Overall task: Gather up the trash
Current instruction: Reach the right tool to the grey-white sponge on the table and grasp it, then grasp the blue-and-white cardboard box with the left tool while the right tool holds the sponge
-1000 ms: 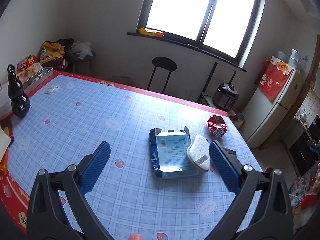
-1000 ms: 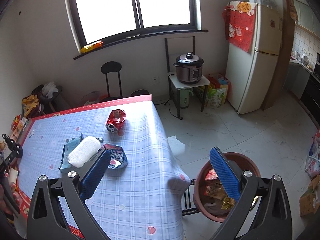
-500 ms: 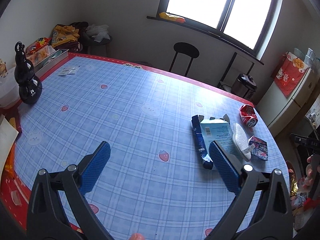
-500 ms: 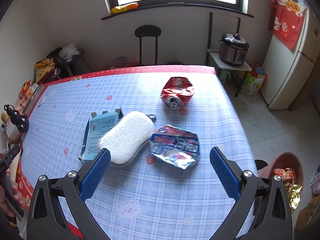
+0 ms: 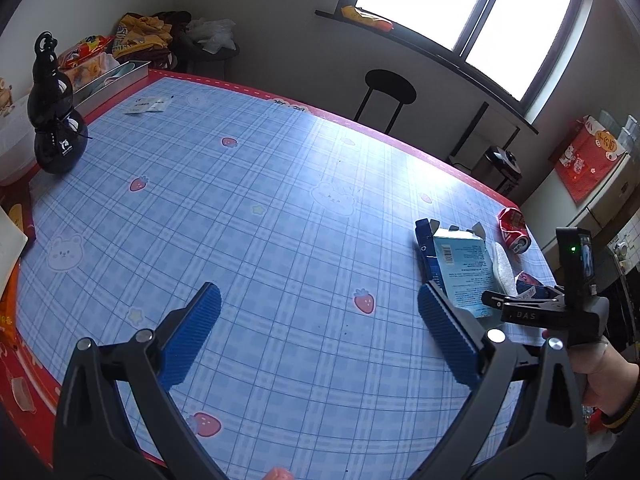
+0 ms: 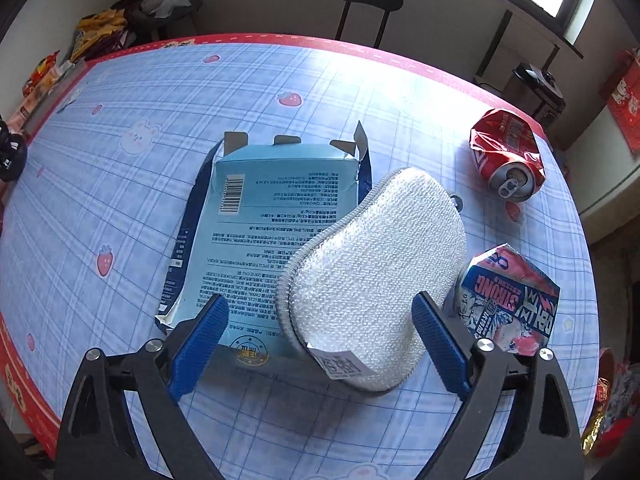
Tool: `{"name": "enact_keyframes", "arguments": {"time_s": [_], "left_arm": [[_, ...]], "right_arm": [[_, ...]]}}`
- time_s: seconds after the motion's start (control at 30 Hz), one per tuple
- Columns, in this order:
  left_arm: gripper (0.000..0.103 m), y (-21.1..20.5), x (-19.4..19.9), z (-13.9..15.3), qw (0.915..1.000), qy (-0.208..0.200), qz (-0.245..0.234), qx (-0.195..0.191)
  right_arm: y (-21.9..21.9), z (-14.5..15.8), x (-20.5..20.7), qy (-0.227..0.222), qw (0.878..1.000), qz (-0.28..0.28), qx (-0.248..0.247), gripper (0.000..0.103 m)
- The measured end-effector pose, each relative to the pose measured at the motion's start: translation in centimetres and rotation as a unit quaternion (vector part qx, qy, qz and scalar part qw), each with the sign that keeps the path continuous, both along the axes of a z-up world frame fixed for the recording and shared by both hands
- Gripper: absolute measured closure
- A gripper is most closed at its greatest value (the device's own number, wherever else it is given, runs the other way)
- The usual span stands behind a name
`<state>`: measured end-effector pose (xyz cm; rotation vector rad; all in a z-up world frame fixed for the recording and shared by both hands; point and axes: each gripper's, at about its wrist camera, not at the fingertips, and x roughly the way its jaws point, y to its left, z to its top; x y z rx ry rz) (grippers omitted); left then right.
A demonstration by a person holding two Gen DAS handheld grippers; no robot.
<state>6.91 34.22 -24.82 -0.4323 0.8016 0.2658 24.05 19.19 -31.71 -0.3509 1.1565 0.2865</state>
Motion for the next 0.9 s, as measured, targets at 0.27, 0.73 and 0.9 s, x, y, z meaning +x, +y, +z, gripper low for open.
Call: {"name": "enact_keyframes", "arguments": {"time_s": [0.27, 0.73, 0.9], "left_arm": [[0.007, -0.8, 1.0, -0.9, 0.9995, 0.002, -0.024, -0.02], [0.02, -6.4, 5.0, -1.3, 0.996, 0.017, -0.076, -0.043], [0.031, -8.5, 6.2, -2.5, 0.9932, 0.034, -0.089, -0.066]], "right_arm": [[-3.6, 2.8, -0.4, 0.008, 0.998, -0.036, 0.06, 0.058], [-11.8, 8.6, -4.0, -0.023, 0.984, -0.073, 0.158, 0.088], [-14.3, 9.2, -5.5, -0.024, 0.981, -0.077, 0.176, 0.088]]}}
